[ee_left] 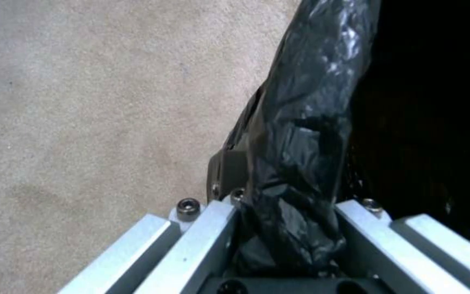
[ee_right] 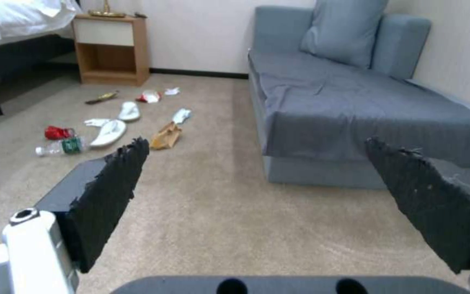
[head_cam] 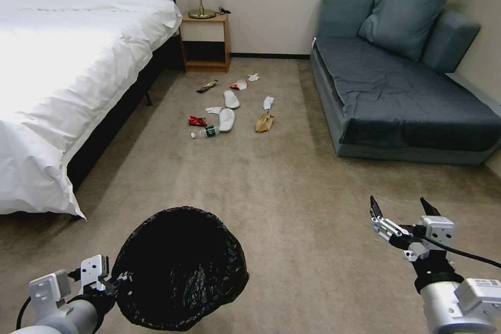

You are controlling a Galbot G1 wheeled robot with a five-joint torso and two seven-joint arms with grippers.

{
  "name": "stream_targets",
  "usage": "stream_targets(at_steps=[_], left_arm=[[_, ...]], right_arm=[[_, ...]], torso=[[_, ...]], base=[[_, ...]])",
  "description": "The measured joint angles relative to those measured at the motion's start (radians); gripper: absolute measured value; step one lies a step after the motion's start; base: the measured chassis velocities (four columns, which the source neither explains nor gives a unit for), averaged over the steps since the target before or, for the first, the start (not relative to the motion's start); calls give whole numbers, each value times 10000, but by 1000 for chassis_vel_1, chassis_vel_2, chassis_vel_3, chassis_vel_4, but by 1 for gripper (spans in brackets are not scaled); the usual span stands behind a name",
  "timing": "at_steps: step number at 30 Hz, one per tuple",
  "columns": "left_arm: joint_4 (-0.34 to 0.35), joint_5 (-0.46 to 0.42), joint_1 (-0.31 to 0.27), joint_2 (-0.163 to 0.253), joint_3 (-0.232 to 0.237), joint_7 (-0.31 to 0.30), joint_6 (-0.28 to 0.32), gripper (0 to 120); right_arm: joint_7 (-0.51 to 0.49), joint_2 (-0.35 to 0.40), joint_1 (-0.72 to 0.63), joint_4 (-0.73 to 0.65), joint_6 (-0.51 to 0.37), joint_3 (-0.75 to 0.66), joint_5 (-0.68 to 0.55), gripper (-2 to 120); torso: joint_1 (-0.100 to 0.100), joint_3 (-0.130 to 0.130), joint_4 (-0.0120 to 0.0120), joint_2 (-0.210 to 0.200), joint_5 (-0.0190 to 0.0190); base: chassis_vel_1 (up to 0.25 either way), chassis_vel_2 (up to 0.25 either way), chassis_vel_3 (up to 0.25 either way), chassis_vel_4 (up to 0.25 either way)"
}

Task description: Pick up the trash bin, then pick up the garbage on the floor and place it into the trash bin.

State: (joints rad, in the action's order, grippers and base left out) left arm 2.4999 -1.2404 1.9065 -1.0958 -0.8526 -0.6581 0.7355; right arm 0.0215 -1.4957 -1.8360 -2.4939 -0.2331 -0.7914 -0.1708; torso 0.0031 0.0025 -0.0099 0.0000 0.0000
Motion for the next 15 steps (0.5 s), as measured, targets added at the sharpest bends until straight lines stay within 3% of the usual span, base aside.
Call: stream_targets(at_steps=[15], left_arm=[[0,-80,-76,37,-25,-75,-1,0]], right_arm=[[206,-54,12,285,270,78,81,100]], torso=[[0,0,0,0,0]], base=[[0,0,0,0]])
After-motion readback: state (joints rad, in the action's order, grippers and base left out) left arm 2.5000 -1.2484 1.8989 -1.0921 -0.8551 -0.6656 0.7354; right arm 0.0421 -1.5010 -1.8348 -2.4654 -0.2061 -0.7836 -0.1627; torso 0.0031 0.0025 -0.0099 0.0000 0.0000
